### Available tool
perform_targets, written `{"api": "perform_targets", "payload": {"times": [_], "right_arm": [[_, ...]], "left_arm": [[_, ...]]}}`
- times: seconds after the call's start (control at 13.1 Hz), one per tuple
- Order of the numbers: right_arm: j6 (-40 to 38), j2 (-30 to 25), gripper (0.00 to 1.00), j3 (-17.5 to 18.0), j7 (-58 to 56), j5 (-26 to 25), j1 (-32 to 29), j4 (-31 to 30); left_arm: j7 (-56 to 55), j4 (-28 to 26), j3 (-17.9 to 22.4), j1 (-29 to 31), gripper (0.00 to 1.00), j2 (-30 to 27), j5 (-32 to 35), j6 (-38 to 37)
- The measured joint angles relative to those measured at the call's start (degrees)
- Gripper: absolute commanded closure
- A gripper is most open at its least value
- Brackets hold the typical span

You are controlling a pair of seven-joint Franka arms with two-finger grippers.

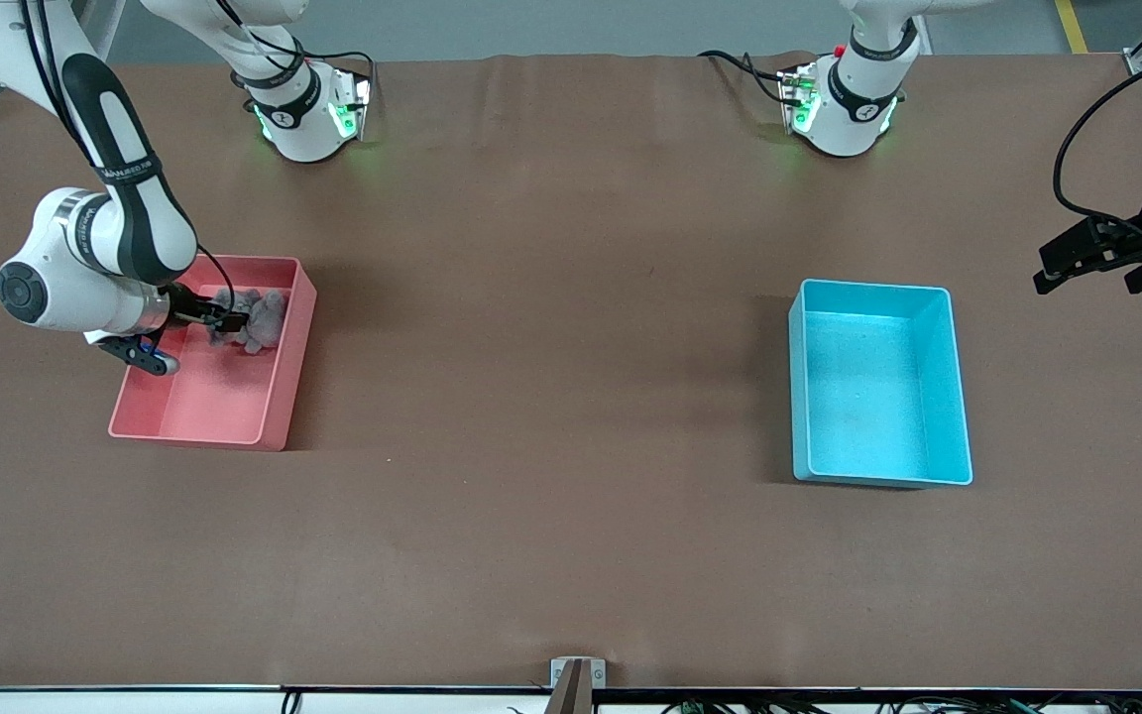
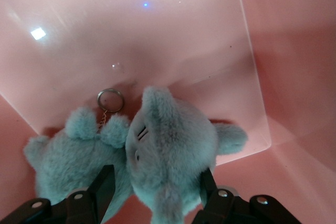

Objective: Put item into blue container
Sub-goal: 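Close the right gripper on one grey plush toy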

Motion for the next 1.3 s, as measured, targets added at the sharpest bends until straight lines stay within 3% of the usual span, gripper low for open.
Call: {"api": "perform_targets", "payload": {"times": [0.31,0.38,0.54,0.77,1.07,1.3], "right_arm": [[0.2,1.0,0.29,-0.1,0.1,0.0,-0.1,0.0],[0.5,1.4,0.34,-0.2,0.1,0.0,-0.2,0.0],[0.7,2.0,0.55,-0.2,0.1,0.0,-0.3,0.0],[0.7,2.2,0.96,-0.2,0.1,0.0,-0.3,0.0],[0.2,2.1,1.0,-0.2,0.1,0.0,-0.3,0.2],[-7.1,1.7,1.0,-0.2,0.1,0.0,-0.3,4.1]], "left_arm": [[0.0,0.0,0.0,0.0,0.0,0.0,0.0,0.0],[0.0,0.0,0.0,0.0,0.0,0.0,0.0,0.0],[0.0,0.0,0.0,0.0,0.0,0.0,0.0,0.0],[0.0,0.0,0.0,0.0,0.0,0.0,0.0,0.0],[0.0,0.0,0.0,0.0,0.0,0.0,0.0,0.0],[0.0,0.0,0.0,0.0,0.0,0.0,0.0,0.0]]}}
